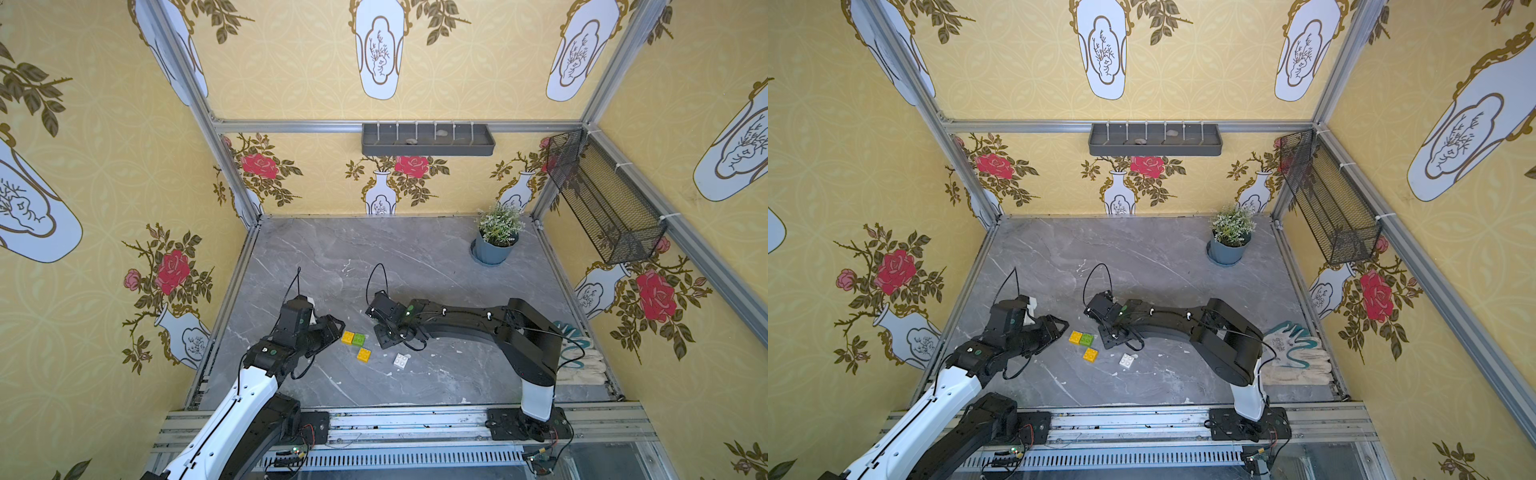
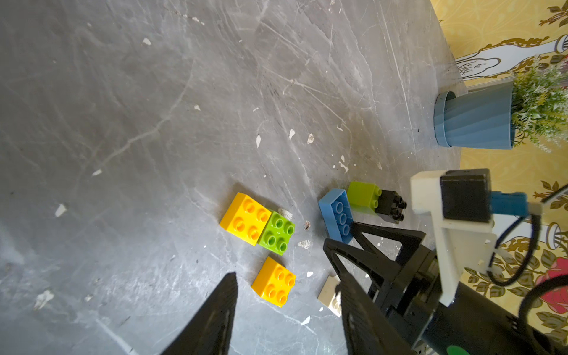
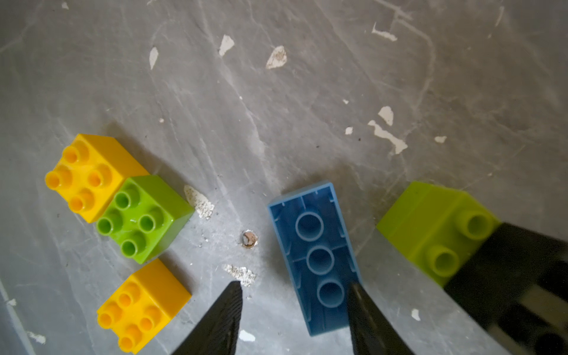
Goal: Assemble the number 4 with lego
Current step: Adjust the lego brick at the center of the board, then pick up the lego brick from the center of the board.
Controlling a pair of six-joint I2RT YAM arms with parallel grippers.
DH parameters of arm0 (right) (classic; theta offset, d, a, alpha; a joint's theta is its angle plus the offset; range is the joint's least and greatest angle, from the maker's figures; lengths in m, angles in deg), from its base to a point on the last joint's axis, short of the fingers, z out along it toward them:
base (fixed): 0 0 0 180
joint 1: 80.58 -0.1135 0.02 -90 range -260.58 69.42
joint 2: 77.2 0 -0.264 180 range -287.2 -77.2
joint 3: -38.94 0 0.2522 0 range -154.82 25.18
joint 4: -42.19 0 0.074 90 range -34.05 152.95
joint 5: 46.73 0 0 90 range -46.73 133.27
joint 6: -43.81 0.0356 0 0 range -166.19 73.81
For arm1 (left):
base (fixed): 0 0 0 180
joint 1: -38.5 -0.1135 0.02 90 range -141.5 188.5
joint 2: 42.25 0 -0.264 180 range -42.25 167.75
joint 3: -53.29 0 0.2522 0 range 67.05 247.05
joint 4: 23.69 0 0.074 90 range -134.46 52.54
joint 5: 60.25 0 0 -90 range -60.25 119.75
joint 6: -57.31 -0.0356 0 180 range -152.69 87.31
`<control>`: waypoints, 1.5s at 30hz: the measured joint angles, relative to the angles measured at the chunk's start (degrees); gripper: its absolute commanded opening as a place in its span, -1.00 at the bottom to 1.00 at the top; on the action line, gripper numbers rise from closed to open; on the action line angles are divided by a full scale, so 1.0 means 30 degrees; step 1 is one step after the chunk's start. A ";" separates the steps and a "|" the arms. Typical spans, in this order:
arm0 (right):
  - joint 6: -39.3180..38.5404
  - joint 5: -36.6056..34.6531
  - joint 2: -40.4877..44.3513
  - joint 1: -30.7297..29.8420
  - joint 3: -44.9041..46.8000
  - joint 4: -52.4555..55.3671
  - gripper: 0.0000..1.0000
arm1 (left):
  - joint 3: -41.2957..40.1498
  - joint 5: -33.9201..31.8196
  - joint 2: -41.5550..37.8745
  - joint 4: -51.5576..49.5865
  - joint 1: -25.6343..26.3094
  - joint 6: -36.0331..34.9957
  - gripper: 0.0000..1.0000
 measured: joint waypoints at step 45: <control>0.0648 -0.0466 -0.1537 -0.0255 -0.1938 0.1902 -0.37 | -0.0517 0.0765 0.0350 0.1260 -0.0211 0.0124 0.15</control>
